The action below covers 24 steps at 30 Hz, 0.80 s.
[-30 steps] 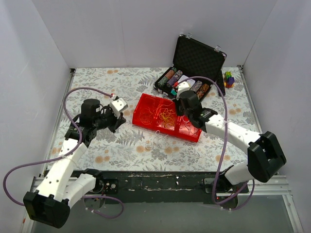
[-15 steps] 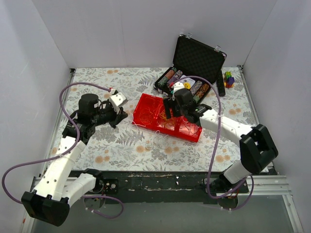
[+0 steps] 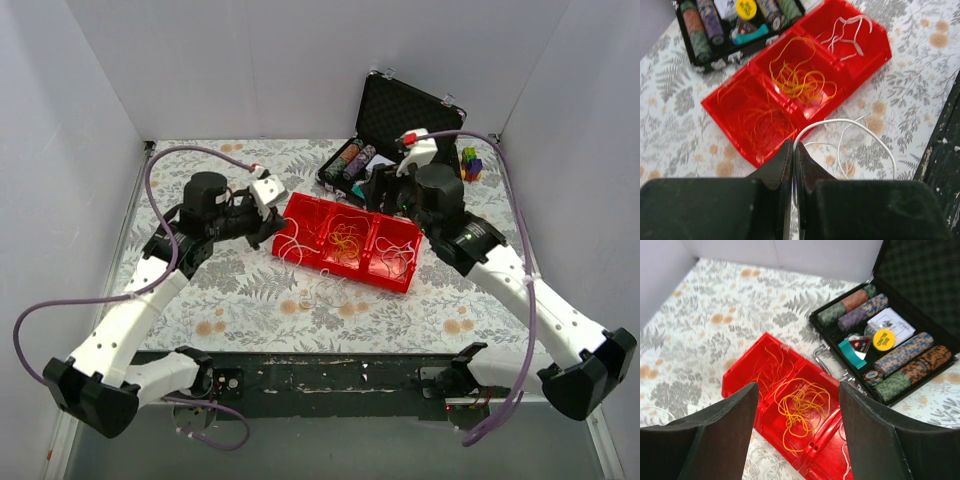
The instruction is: Untangle the cables
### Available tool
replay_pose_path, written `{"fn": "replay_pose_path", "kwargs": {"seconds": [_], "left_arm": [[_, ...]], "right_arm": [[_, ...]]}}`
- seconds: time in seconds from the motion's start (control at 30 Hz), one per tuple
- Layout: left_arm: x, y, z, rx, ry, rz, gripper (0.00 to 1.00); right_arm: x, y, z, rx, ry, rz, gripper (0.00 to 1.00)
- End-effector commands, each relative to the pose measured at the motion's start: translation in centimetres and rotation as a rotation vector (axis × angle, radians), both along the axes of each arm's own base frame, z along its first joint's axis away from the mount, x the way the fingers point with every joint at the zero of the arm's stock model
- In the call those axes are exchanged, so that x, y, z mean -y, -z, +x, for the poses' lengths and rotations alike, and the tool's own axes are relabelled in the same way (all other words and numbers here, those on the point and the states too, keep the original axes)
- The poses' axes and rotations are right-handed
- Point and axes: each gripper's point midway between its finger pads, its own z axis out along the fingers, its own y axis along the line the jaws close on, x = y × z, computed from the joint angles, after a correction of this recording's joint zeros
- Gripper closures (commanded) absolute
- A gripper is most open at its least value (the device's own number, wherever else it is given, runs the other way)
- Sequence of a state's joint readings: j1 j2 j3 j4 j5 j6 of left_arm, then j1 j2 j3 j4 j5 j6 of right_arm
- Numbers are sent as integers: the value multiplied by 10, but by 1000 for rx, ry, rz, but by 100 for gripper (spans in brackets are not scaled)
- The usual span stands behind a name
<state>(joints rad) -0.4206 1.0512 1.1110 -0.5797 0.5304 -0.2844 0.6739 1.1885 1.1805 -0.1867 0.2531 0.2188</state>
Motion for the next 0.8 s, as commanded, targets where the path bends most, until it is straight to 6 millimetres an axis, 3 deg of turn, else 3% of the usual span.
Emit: {"fn": "replay_pose_path", "kwargs": {"seconds": [0.0, 0.2, 0.33, 0.53, 0.77], "left_arm": [[44, -33, 11, 71, 85, -44, 100], [109, -17, 16, 170, 250, -43, 100], [156, -10, 33, 118, 307, -58, 100], [212, -22, 57, 142, 329, -137, 100], [248, 9, 58, 62, 368, -105, 100]], "right_arm": [[41, -57, -16, 134, 130, 109, 29], [88, -110, -41, 258, 268, 257, 29], [102, -133, -61, 331, 262, 324, 26], [114, -138, -73, 338, 266, 310, 26], [118, -123, -76, 315, 275, 277, 26]]}}
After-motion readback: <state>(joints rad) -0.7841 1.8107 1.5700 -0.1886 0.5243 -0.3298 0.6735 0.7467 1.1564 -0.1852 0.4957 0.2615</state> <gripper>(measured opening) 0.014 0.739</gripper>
